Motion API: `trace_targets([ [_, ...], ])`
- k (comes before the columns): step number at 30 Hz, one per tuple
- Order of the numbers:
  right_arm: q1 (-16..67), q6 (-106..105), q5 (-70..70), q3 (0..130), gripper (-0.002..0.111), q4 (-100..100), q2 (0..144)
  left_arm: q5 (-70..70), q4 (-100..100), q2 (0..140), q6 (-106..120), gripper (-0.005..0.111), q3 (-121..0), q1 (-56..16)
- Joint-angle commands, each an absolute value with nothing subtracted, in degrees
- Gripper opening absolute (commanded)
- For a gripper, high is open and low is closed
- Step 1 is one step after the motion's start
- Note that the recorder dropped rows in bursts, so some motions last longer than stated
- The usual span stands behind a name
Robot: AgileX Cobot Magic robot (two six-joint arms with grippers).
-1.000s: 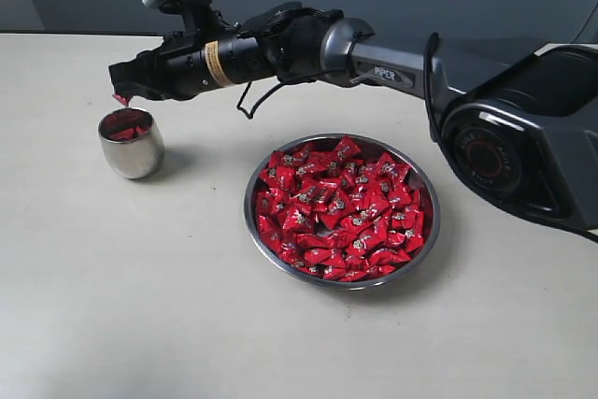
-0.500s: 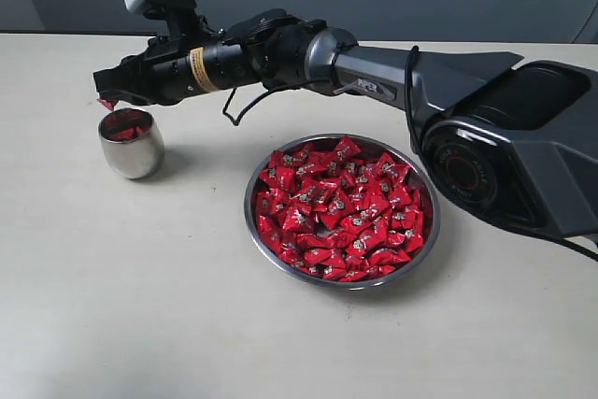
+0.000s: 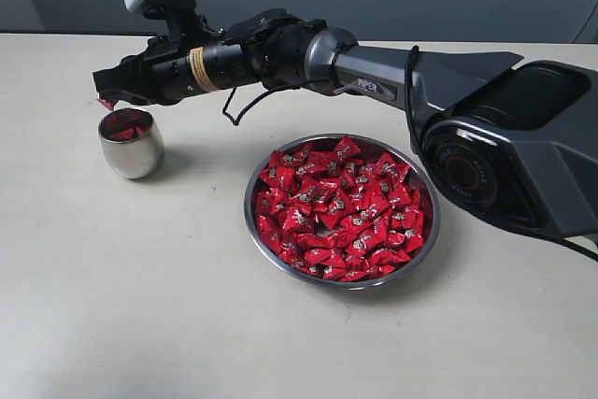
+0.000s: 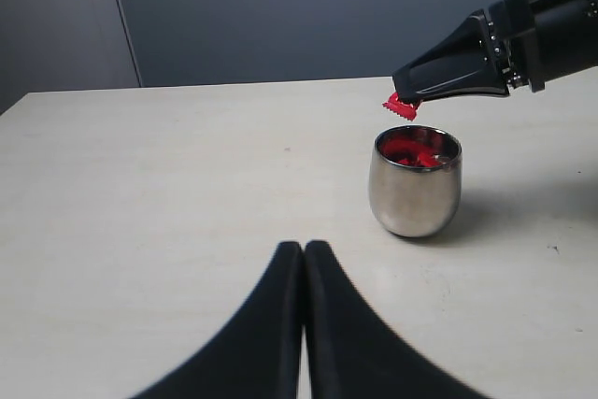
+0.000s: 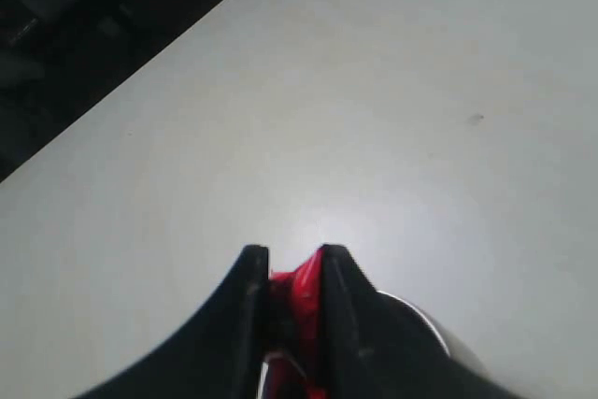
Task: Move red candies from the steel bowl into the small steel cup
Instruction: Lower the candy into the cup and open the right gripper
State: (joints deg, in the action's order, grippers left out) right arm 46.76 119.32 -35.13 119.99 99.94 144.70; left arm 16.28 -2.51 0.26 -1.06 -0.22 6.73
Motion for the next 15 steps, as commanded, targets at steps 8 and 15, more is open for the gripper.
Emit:
trace_targets([
  [8, 46.68, 120.66, -35.23, 120.11, -0.001, 99.95, 144.83, 16.31, -2.57, 0.0, -1.13, 0.0, 0.0, 6.77],
  [15, 46.68, 120.66, -36.56, 120.11, -0.001, 99.95, 145.56, 16.31, -2.57, 0.0, -1.13, 0.0, 0.0, 6.77],
])
